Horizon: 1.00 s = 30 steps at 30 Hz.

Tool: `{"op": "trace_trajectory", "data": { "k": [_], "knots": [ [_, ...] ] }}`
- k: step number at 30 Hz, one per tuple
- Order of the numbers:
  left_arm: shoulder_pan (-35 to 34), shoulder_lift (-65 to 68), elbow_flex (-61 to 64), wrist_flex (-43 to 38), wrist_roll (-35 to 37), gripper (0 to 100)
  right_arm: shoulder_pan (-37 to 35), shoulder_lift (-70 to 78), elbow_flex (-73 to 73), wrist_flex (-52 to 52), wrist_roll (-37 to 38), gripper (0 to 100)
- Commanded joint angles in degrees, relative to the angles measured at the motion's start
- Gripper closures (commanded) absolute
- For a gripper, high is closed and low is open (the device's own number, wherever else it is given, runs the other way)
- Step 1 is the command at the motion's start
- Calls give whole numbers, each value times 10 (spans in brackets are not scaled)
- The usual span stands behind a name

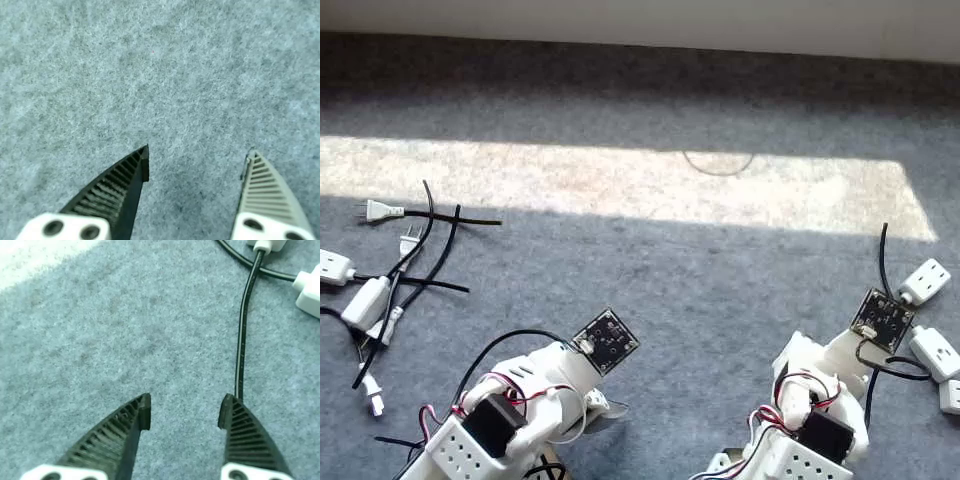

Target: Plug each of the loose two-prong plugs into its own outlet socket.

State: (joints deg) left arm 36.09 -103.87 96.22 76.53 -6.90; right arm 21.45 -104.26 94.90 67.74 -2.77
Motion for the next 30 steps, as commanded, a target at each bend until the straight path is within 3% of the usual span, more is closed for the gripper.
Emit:
{"op": "trace_trajectory", "data": {
  "k": [1, 9, 17, 22, 30],
  "knots": [
    [11, -1, 8, 1, 6, 697, 4, -7, 85, 2, 3, 773],
    [34, -1, 8, 0, 5, 697, 1, -7, 85, 2, 2, 773],
    [-5, -1, 7, 0, 4, 695, 2, -7, 85, 3, 2, 773],
    [-113, 0, -40, 4, 4, 696, 2, -7, 85, 3, 2, 773],
    [-410, 0, -214, 14, 2, 697, 2, -7, 85, 3, 1, 773]
  ]
}}
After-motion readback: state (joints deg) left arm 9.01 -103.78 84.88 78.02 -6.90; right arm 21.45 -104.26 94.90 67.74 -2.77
